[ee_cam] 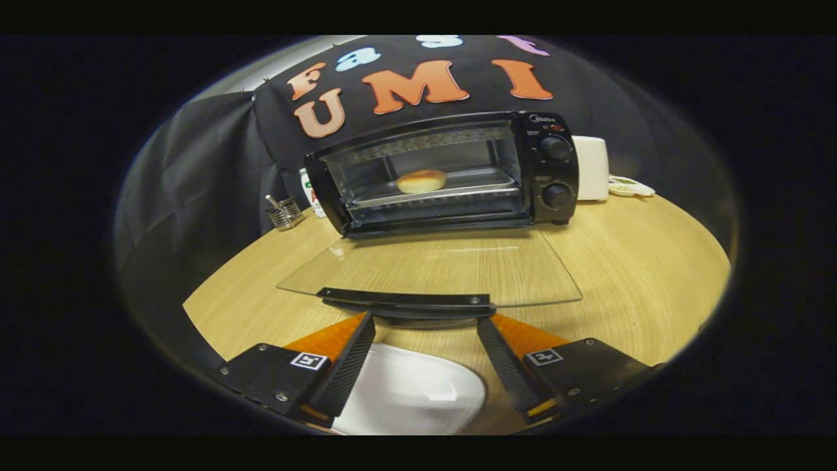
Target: Open the toaster oven, put the food inside, and close the toaster oven door.
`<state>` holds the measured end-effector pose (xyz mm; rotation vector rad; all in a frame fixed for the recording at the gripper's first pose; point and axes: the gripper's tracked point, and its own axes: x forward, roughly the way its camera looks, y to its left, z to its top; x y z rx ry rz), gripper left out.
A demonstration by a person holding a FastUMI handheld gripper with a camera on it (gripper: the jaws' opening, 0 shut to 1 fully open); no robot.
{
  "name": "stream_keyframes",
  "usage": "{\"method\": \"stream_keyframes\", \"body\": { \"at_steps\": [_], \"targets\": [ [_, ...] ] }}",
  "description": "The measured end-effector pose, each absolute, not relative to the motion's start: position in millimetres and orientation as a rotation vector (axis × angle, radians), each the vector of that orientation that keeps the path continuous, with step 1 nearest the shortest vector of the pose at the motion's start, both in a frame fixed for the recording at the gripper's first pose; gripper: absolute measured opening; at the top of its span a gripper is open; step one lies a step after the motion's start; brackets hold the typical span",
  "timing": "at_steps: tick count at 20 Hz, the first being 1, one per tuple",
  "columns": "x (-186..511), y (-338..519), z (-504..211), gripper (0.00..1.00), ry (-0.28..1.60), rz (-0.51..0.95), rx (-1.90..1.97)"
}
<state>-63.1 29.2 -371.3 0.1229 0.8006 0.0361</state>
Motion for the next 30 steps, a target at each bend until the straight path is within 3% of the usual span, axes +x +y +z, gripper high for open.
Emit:
{"method": "stream_keyframes", "body": {
  "at_steps": [13,30],
  "targets": [
    [-17,58,-308,0.94,0.64,0.147,0.02],
    [87,42,-302,0.93,0.566,-0.028,-0.068]
  ]
}}
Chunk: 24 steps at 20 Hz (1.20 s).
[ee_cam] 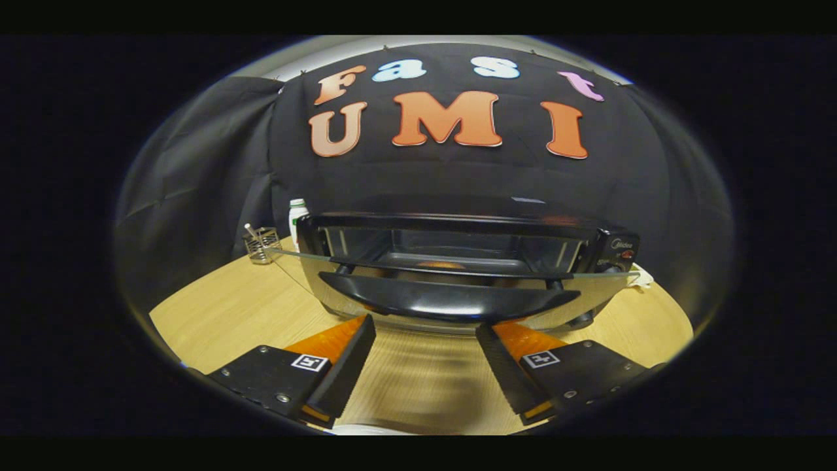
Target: Open the toaster oven, put the food inside, and close the toaster oven door.
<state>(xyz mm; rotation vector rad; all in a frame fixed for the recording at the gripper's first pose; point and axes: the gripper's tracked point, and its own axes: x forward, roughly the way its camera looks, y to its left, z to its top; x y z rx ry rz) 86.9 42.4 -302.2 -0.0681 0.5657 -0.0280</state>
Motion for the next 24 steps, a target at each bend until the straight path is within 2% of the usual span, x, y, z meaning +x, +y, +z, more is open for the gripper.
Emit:
{"method": "stream_keyframes", "body": {
  "at_steps": [9,12,20,24],
  "targets": [
    [113,20,-271,0.92,0.463,-0.079,-0.112],
    [96,29,-251,0.92,0.426,-0.04,-0.113],
    [25,22,-145,0.92,0.305,0.02,-0.053],
    [-2,4,-82,0.93,0.227,-0.004,-0.077]
  ]
}}
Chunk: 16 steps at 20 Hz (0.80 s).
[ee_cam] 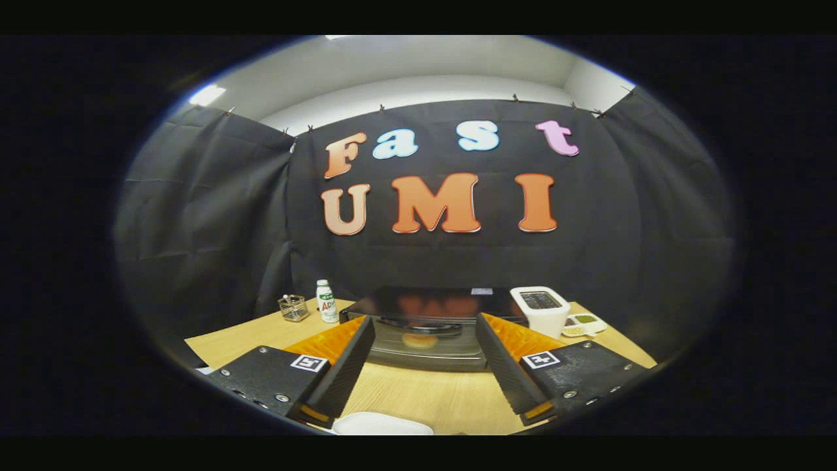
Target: Open the toaster oven, put the food inside, and close the toaster oven door.
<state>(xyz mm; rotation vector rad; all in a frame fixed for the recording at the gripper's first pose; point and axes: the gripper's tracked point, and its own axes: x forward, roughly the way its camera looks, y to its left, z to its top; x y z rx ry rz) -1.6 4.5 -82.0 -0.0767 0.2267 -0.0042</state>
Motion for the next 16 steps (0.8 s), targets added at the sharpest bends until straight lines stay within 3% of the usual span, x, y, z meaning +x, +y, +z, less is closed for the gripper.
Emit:
{"method": "stream_keyframes", "body": {
  "at_steps": [9,16],
  "targets": [
    [-61,-13,20,0.93,0.1,-0.02,-0.093],
    [-85,-10,44,0.93,0.062,-0.013,-0.083]
  ]
}}
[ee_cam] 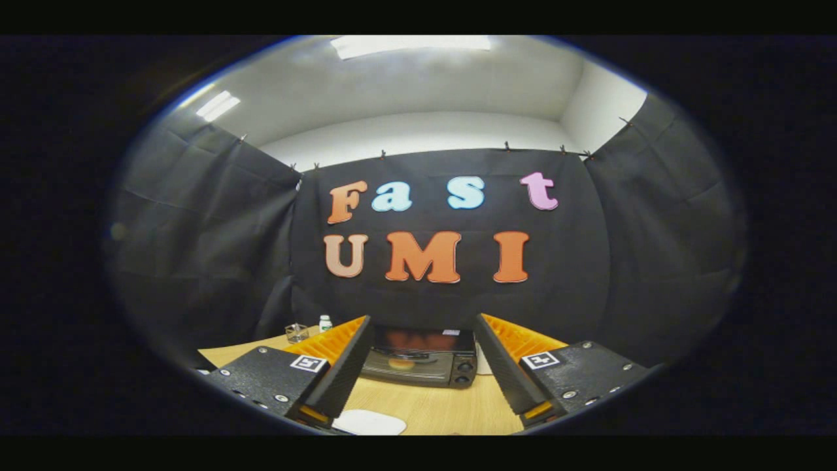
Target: Open the toaster oven, put the food inside, and close the toaster oven door.
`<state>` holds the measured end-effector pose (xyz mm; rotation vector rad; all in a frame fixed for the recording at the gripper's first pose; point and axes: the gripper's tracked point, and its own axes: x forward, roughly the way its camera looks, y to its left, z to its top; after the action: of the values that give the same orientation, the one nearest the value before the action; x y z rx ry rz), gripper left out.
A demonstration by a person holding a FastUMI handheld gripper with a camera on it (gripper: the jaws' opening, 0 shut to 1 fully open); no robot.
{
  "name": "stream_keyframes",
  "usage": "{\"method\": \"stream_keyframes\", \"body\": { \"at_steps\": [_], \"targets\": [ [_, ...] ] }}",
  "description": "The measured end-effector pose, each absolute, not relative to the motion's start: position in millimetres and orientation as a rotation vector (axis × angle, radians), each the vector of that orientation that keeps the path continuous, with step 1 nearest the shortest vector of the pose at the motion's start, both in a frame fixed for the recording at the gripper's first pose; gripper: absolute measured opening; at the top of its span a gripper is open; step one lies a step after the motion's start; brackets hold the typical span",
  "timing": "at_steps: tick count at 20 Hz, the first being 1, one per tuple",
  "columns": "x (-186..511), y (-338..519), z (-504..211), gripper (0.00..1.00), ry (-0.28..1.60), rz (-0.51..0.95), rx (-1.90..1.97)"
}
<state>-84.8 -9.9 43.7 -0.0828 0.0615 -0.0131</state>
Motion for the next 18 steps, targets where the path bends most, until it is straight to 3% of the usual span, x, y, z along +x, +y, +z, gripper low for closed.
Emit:
{"method": "stream_keyframes", "body": {
  "at_steps": [9,18],
  "targets": [
    [-114,37,53,0.93,0.053,0.099,-0.061],
    [-139,22,93,0.93,-0.013,0.064,0.004]
  ]
}}
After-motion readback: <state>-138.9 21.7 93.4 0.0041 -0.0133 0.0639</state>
